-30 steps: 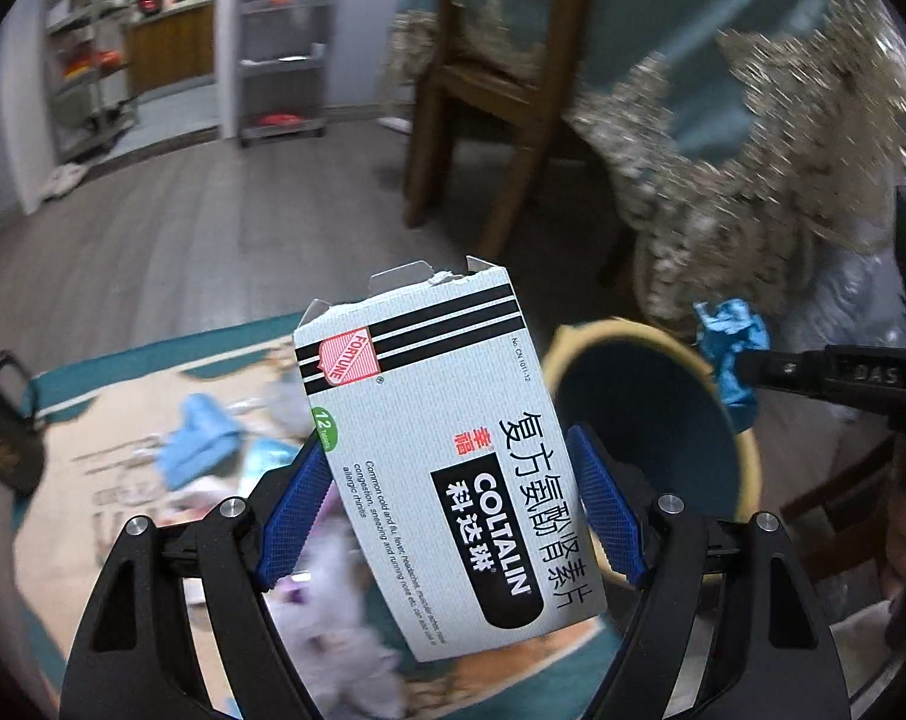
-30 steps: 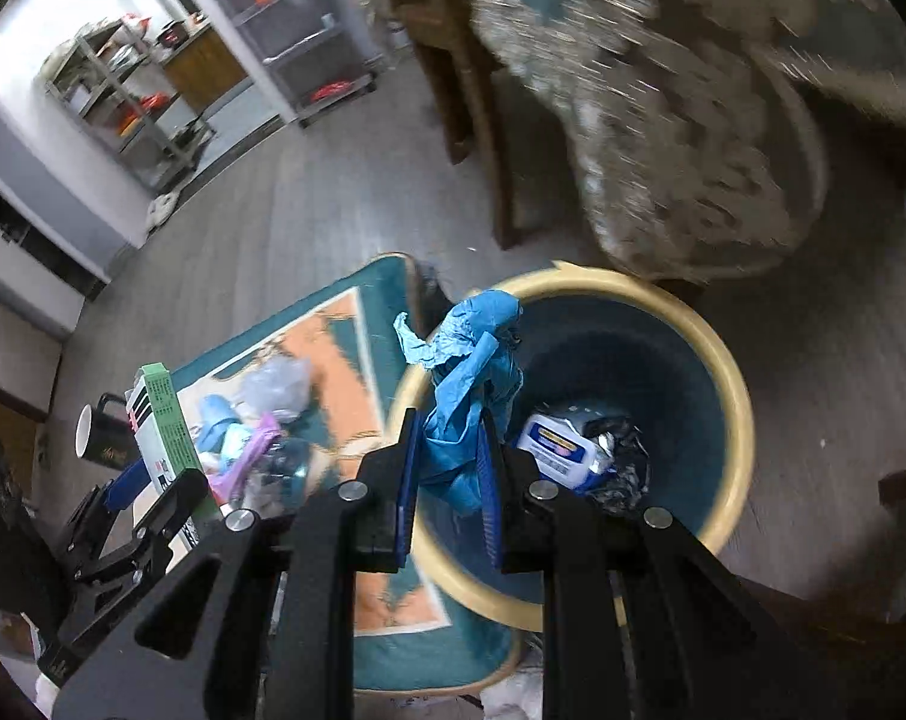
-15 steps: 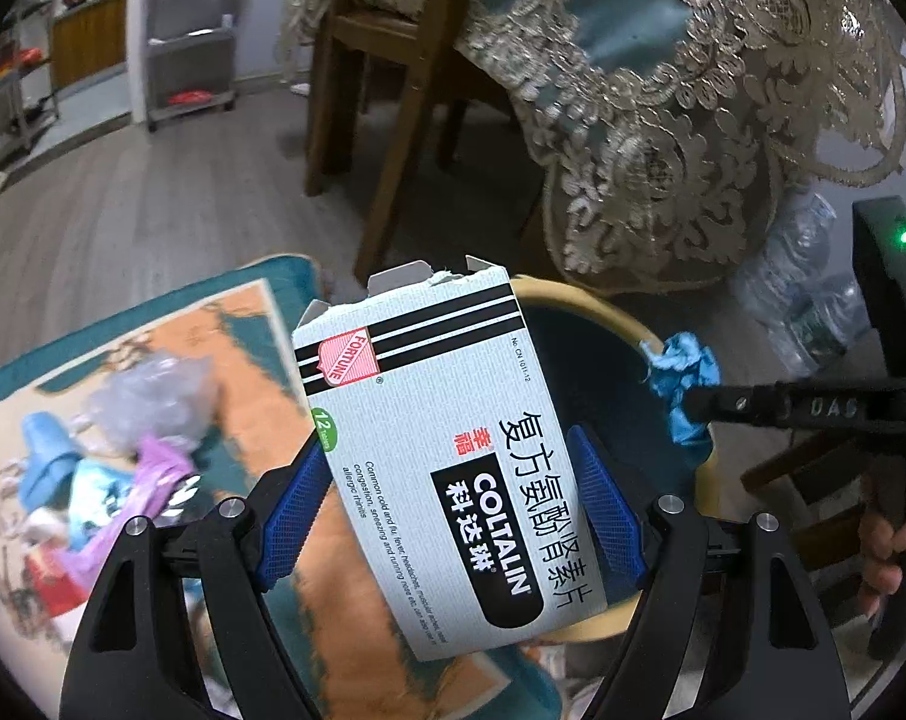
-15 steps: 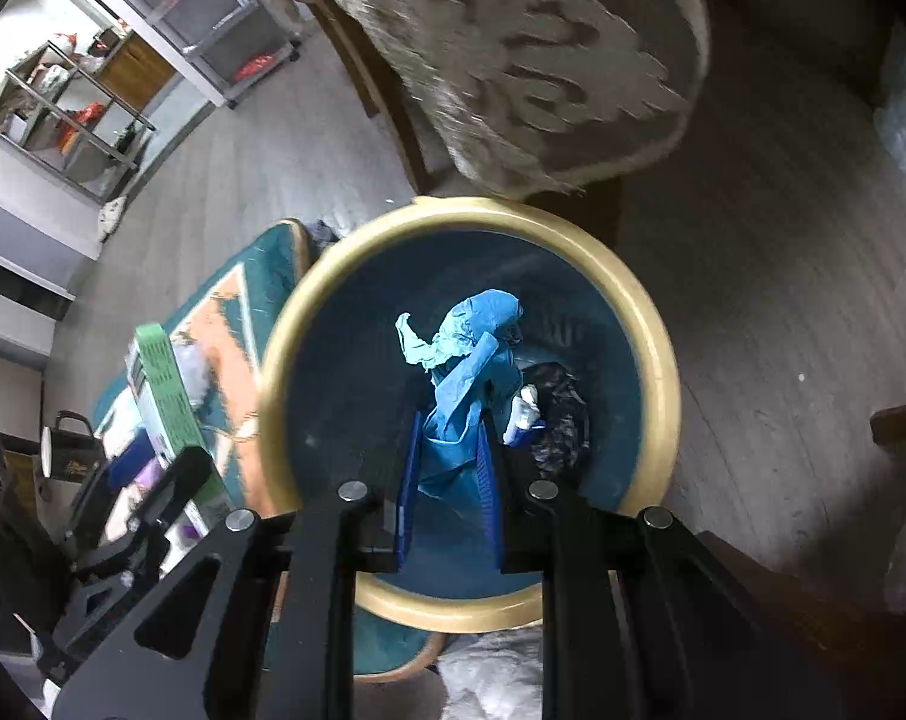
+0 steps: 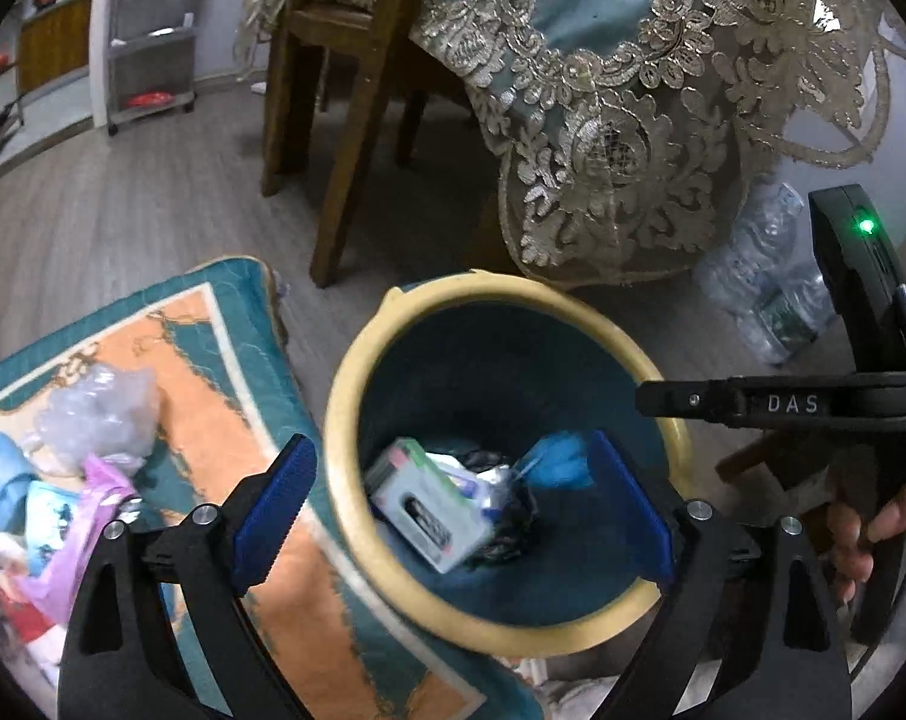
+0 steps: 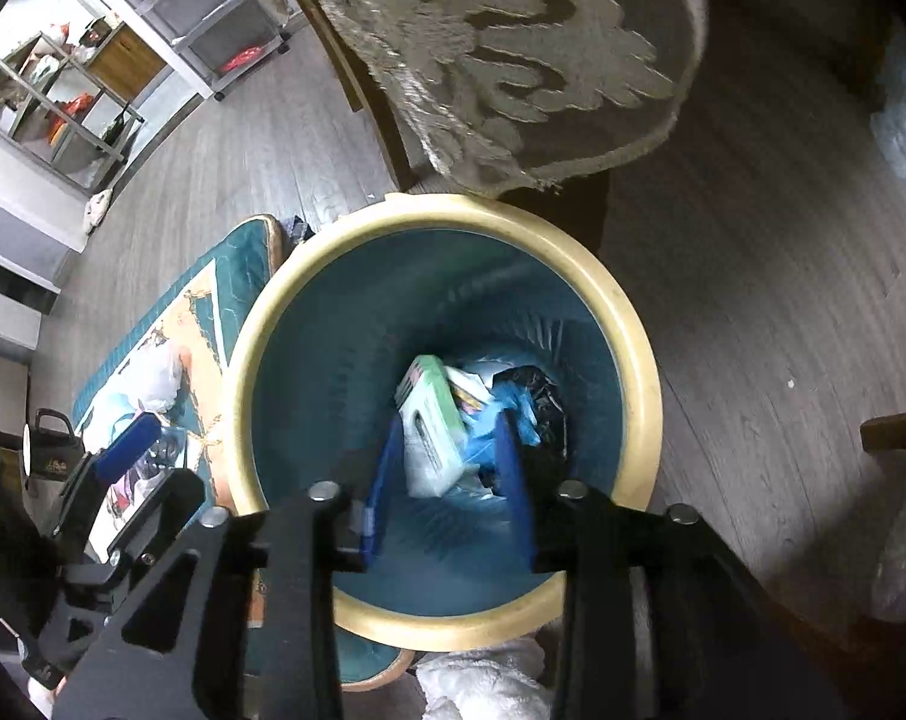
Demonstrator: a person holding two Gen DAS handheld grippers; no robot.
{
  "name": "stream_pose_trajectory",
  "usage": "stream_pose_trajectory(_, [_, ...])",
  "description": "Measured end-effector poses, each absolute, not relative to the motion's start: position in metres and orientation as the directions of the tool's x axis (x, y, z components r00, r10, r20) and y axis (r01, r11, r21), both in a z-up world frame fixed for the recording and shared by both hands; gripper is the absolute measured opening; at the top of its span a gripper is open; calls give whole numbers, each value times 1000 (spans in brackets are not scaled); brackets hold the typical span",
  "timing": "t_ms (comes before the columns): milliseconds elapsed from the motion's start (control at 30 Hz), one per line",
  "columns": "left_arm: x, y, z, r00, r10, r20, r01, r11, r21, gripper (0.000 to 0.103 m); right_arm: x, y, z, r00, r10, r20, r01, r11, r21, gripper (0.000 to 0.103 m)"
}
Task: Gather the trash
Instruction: 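Drop the blue glove into the bin with the right gripper while the left drops the COLTALIN box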
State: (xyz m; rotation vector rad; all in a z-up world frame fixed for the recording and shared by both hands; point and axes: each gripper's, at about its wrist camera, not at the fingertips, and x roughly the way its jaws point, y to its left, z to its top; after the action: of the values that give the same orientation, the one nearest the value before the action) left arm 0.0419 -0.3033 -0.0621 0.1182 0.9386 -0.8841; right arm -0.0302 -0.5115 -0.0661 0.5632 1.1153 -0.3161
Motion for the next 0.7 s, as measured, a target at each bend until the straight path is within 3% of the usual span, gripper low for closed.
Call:
stream_pose_trajectory(133, [44, -282, -53, 316, -589, -744, 697, 676, -239, 92, -26, -502, -60, 424, 33, -905, 485, 836, 258, 46])
stream_pose_trajectory(600, [62, -192, -14, 457, -441, -772, 602, 793, -97, 92, 1, -428, -24, 511, 24, -859, 331, 917, 222, 81])
stream_pose_trajectory(700, [68, -173, -4, 461, -429, -777, 596, 798, -87, 92, 9, -410, -21, 510, 36, -859, 301, 928, 218, 84])
